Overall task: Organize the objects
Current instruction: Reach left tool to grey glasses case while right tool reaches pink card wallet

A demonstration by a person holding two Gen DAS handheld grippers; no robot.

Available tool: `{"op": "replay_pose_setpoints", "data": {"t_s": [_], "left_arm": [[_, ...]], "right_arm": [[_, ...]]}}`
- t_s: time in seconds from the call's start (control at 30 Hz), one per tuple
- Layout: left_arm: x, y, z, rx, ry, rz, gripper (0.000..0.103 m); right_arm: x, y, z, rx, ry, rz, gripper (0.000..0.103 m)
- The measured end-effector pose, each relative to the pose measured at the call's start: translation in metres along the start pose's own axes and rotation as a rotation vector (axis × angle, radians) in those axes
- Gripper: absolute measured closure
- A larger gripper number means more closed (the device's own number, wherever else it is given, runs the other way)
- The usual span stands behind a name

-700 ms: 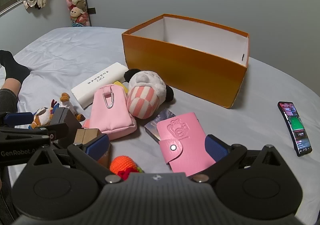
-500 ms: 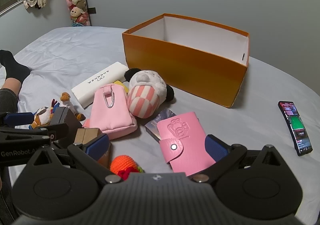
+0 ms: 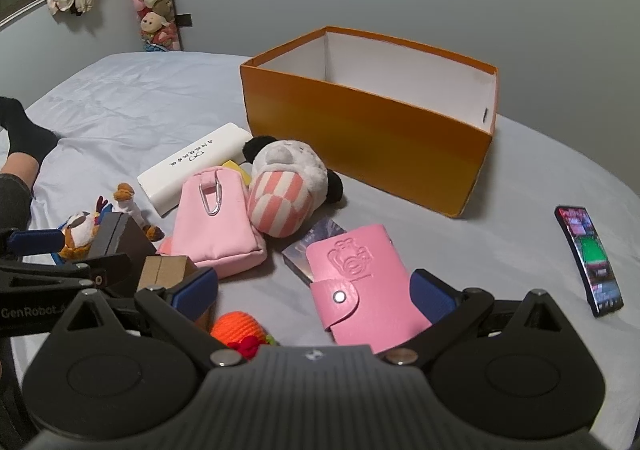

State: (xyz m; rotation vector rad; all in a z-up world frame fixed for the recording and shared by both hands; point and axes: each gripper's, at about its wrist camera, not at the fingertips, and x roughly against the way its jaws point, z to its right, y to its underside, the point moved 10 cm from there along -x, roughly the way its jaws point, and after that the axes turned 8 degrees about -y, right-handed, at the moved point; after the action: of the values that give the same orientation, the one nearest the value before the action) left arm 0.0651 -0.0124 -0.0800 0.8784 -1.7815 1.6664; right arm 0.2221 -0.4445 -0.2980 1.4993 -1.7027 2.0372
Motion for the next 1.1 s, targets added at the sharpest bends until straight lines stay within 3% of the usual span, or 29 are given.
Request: {"op": "replay_pose_setpoints", "data": {"t_s": [0.7,1.1], "left_arm": [[-0.037,0.013,-0.011,0.017,-0.016,-0.046,0.006],[-0.043,0.012,-0.016,0.030,0.002,-0.028,0.007]], "right_arm": [[-0.028,0.003,0.028,0.027,0.060,-0.034,0.001],[-0.055,0.006,0.036,0.091,0.072,-0.064,0.001]]}}
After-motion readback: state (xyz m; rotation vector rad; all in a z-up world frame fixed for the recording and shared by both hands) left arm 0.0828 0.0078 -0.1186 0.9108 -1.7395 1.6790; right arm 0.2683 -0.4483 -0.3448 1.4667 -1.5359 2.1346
